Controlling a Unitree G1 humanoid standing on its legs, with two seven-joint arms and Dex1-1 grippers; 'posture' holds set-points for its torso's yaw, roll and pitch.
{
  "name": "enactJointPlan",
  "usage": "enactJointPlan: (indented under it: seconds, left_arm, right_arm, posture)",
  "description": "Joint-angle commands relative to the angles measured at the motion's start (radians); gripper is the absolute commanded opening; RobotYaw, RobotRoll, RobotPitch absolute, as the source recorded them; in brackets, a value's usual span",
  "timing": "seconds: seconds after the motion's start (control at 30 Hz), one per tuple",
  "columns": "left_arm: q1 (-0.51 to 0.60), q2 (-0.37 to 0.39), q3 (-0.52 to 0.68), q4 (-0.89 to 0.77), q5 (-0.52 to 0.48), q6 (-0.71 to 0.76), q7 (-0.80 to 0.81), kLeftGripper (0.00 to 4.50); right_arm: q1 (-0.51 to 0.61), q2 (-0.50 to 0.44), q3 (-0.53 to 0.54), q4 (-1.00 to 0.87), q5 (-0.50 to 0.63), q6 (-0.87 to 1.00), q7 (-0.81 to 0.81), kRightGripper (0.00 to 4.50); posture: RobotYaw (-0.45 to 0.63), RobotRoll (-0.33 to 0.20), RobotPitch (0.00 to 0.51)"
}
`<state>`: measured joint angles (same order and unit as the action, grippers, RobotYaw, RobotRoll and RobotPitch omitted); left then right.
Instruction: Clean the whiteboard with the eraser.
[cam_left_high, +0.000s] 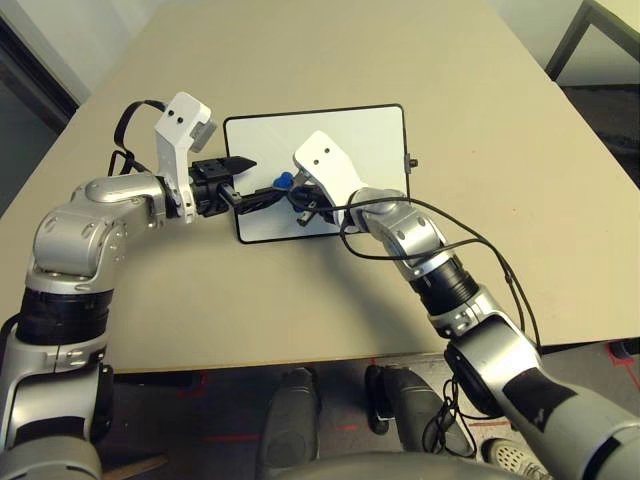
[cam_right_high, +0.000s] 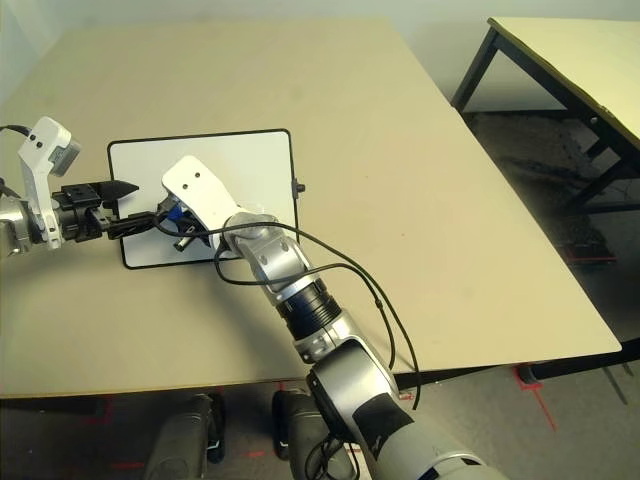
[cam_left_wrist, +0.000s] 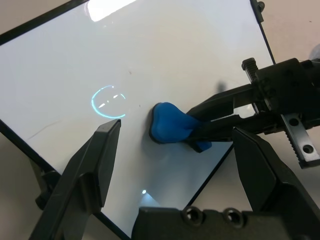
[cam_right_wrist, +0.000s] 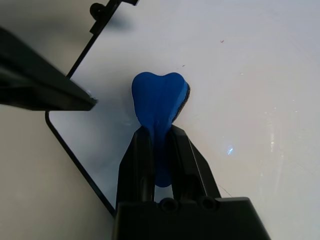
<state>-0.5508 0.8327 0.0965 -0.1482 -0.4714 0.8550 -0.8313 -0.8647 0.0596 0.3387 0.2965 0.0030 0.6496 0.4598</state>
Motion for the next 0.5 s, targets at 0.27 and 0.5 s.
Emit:
enactJointPlan:
  seconds: [0.27,0.5]
  left_arm:
    - [-0.007,-0.002,-0.025,-0.002,-0.001,0.006,-0.012,4.50]
    - [-0.010,0.000,-0.026,0.002,0.002,0.006,-0.019,4.50]
  right_arm:
    - [-0.175,-0.044,-0.206,0.251,-0.008,-0.110,-0.182,0.30]
    - [-0.158,-0.086,-0.228,0.253,-0.022,-0.077,-0.216,0.29]
  posture:
    - [0.12,0.000,0.169]
    - [0.12,0.000,0.171]
